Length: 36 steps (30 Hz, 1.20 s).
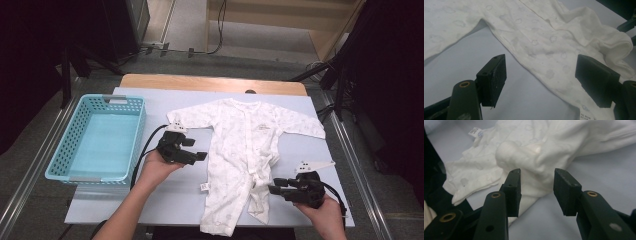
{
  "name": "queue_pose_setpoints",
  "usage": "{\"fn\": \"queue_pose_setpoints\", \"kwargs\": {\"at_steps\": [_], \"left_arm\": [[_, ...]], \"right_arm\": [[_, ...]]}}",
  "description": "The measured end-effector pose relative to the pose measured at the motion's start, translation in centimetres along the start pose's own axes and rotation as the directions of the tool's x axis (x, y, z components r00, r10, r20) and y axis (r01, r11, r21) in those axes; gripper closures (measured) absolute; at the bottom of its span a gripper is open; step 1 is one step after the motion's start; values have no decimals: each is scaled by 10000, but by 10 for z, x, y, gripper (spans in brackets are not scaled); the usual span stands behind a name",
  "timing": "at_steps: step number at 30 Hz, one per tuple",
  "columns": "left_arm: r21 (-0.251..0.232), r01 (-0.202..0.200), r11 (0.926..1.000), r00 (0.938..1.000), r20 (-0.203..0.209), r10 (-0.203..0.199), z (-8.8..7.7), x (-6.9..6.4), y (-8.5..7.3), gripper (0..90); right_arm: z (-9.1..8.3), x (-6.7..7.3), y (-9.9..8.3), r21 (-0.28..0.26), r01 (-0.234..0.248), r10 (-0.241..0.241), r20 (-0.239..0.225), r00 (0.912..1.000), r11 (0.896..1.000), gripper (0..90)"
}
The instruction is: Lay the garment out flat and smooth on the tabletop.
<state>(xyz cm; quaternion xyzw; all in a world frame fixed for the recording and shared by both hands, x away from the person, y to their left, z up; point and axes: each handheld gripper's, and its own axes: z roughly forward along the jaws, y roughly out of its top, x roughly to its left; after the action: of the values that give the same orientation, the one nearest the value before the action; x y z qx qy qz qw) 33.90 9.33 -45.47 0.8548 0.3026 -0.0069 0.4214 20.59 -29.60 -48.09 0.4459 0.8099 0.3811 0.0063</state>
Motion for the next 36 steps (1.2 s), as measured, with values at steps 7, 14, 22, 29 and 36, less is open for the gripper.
{"fn": "queue_pose_setpoints", "kwargs": {"at_steps": [7,14,22,29,36], "left_arm": [[-11,16,10000,10000,2,-16,0,0,0,255],[-33,-2,10000,10000,17,2,-1,0,0,255],[-3,-2,10000,10000,18,2,0,0,0,255],[-64,30,10000,10000,-41,-30,-2,1,0,255],[-53,46,10000,10000,-63,-46,-1,1,0,256]], "right_arm": [[14,15,0,322,401,-391,-328,9987,9987,524],[29,31,-4,535,868,-839,-546,9950,9948,437],[49,38,-5,1033,1555,-1541,-211,9878,9824,676],[40,35,8,1072,839,-711,-1181,9905,9907,833],[35,49,21,584,999,-889,-1681,9817,9933,823]]}}
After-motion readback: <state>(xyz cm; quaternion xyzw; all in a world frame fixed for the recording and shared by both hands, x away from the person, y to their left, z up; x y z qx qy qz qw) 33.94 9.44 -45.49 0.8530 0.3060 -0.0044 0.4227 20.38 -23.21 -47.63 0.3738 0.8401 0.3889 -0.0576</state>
